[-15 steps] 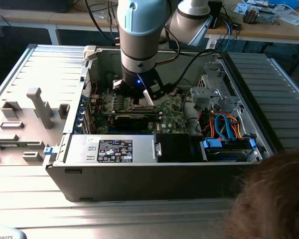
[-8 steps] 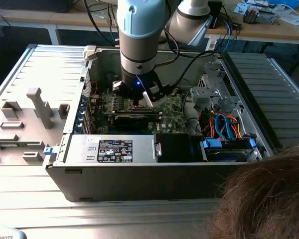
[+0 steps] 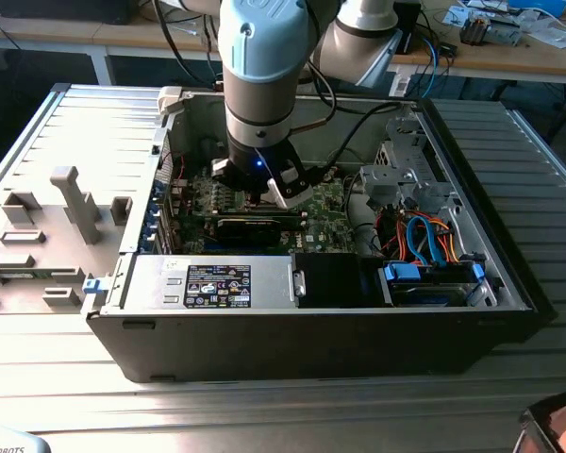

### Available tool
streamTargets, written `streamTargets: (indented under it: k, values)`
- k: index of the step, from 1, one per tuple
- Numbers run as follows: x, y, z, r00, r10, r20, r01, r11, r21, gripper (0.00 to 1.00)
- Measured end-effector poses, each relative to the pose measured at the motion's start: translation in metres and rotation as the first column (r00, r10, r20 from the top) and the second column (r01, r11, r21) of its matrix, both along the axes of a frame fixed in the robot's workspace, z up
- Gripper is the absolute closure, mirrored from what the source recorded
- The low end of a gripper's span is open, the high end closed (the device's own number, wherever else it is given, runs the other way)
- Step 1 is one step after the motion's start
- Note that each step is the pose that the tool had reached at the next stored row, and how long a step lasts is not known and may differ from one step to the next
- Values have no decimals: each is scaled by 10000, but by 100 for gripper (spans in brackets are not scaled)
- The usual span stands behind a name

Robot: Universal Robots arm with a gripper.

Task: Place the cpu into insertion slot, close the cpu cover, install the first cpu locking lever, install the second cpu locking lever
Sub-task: 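Install the second cpu locking lever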

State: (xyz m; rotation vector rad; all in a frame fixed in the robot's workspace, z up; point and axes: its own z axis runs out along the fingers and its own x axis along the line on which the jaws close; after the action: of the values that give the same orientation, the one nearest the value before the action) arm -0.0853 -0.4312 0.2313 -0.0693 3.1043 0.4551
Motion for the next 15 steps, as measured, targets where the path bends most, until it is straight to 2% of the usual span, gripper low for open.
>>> streamTargets:
  k: [1, 3, 8, 11, 12, 14, 15]
  values:
    - [-8, 0, -7, 10000, -1, 0, 1, 10000, 14, 89]
    - [-62, 0, -36, 10000, 1, 0, -1, 10000, 93, 89]
    - [-128, 0, -125, 10000, 5, 1, -5, 9999, 155, 89]
    - [-194, 0, -162, 10000, 16, 0, -16, 9995, 305, 89]
    - [-222, 0, -181, 10000, 20, 1, -20, 9993, 384, 89]
    - [-231, 0, -214, 10000, 33, 0, -33, 9991, 417, 89]
    - [-231, 7, -258, 10000, 39, 1, -39, 9991, 418, 89]
